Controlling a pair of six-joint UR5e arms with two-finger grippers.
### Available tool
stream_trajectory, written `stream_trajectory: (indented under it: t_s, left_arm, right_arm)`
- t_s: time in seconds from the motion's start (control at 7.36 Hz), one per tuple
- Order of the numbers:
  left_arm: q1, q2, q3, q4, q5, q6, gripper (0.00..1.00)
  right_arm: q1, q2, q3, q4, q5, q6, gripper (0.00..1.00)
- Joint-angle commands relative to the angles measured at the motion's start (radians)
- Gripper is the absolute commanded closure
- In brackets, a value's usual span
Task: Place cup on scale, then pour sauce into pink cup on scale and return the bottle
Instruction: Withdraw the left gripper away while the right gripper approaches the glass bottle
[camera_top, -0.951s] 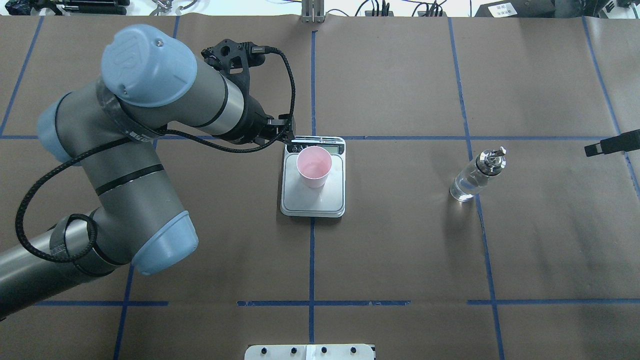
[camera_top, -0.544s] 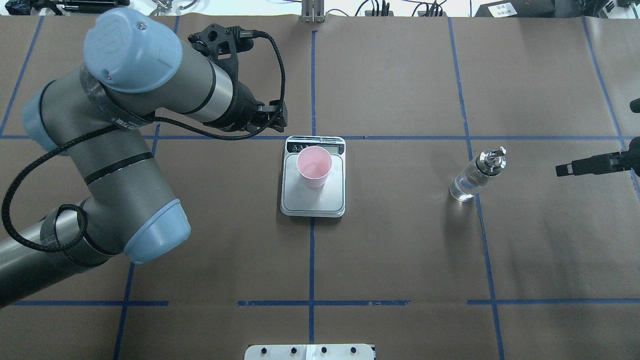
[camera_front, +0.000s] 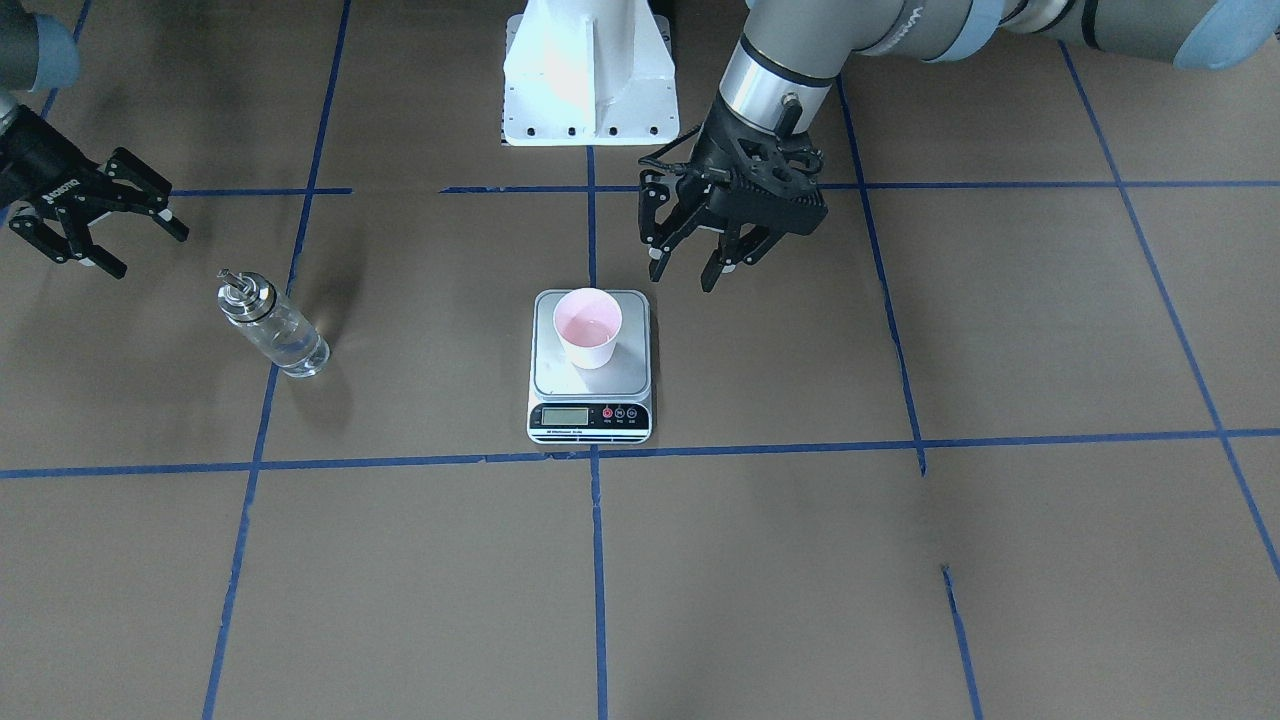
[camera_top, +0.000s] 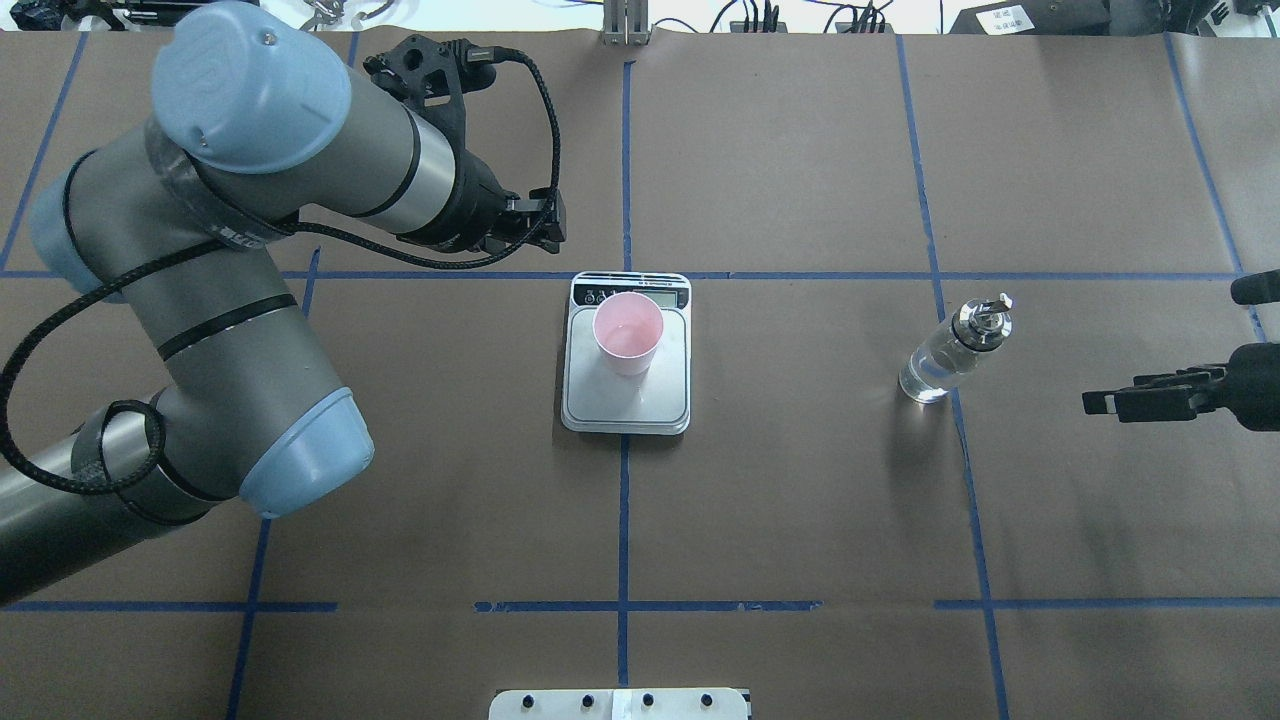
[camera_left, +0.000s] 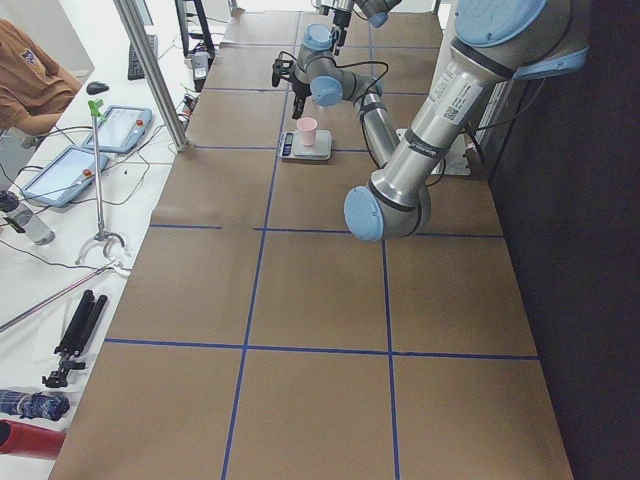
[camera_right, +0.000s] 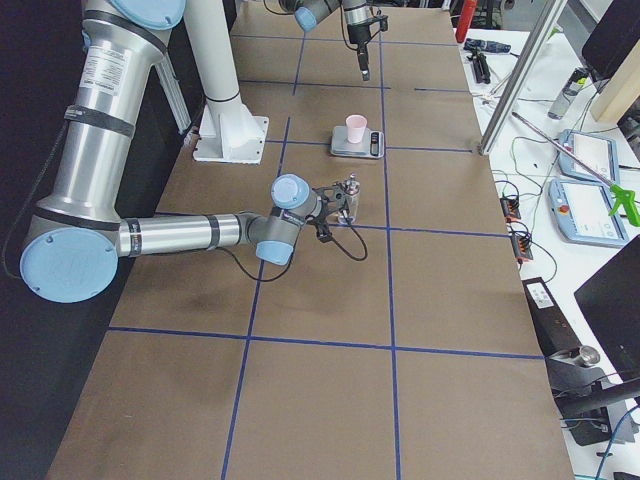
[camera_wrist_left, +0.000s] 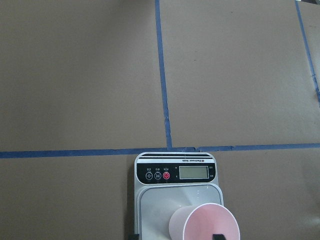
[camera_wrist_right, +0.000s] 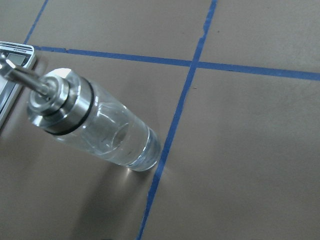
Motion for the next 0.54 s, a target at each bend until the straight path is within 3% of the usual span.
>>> stream_trajectory:
  t_s: [0.0, 0.27, 0.41]
  left_arm:
    - [-0.022, 0.022, -0.003, 0.000, -0.001, 0.004, 0.42]
    - [-0.042, 0.064, -0.003, -0.005, -0.001, 0.016, 0.42]
    - [-0.068, 0.086, -0.003, -0.006, 0.000, 0.018, 0.42]
  right_arm:
    - [-0.302, -0.002, 0.051, 0.004, -0.425, 0.023, 0.00]
    - [-0.353, 0.001, 0.054, 0.004, -0.489, 0.111, 0.00]
    - [-0.434, 0.003, 0.052, 0.002, -0.660, 0.157, 0.00]
